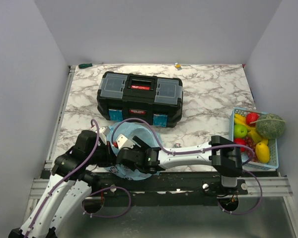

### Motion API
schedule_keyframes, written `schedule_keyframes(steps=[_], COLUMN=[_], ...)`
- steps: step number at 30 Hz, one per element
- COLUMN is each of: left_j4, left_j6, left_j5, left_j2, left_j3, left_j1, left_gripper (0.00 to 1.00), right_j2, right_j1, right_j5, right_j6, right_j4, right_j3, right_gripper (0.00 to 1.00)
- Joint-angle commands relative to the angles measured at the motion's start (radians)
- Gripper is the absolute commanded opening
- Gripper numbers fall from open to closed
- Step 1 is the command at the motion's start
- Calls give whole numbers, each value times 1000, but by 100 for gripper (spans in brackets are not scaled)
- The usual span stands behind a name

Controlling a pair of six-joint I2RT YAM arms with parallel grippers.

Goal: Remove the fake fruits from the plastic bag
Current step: Take out the fake fruit from the plastic bag.

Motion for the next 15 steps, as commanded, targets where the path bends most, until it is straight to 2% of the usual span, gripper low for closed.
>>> schedule_keyframes(steps=[1, 6, 10, 15], left_j4=[-5, -7, -7, -6], left_j6=[-4, -8, -8, -6], left_j5=[-6, -10, -10, -7], left_j2=[-7, -17, -12, -11], left_j3=[-9, -12, -11, -12], left_j1=[-6, -6, -6, -6], left_gripper=[0, 0, 0, 0], right_j2=[78, 108, 116, 112], right_j1=[-5, -7, -7, -8], right_j5=[129, 68, 24, 40], right_j6=[1, 9, 19, 17], right_j4=[30, 56, 84, 118], right_j3=[-6, -7, -17, -34], right_gripper=[84, 83, 77, 71])
